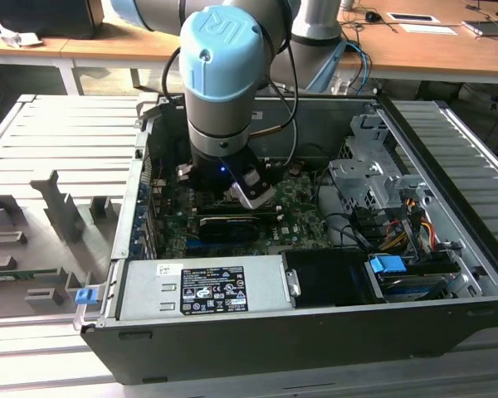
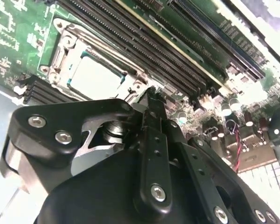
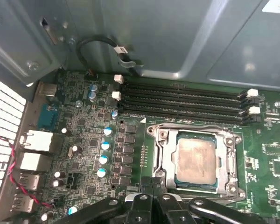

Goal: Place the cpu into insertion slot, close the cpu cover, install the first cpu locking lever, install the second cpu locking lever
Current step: 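Install the second cpu locking lever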

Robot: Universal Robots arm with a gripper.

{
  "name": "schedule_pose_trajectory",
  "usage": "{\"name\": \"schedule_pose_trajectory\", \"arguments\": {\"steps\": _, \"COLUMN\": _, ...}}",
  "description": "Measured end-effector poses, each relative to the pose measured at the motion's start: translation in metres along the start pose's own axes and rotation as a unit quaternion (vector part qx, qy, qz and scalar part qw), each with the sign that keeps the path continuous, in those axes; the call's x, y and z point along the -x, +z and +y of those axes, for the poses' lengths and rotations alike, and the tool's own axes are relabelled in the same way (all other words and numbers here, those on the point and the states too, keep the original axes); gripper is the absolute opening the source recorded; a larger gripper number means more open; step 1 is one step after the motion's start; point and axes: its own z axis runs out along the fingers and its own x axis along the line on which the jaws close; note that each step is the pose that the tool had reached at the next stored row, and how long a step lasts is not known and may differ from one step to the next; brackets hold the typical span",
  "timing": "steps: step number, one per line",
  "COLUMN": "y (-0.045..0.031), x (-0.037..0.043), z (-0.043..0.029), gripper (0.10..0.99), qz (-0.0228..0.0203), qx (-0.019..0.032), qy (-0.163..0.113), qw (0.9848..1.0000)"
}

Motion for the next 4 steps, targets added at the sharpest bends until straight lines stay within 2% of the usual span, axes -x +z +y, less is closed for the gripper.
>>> {"name": "schedule_pose_trajectory", "arguments": {"steps": 2, "y": -0.0063, "x": 0.0003, "z": 0.0021, "gripper": 0.106, "qz": 0.0001, "qx": -0.0004, "qy": 0.0, "qw": 1.0}}
{"name": "schedule_pose_trajectory", "arguments": {"steps": 4, "y": -0.0073, "x": 0.0003, "z": 0.0025, "gripper": 0.106, "qz": -0.0001, "qx": -0.0002, "qy": 0.0, "qw": 1.0}}
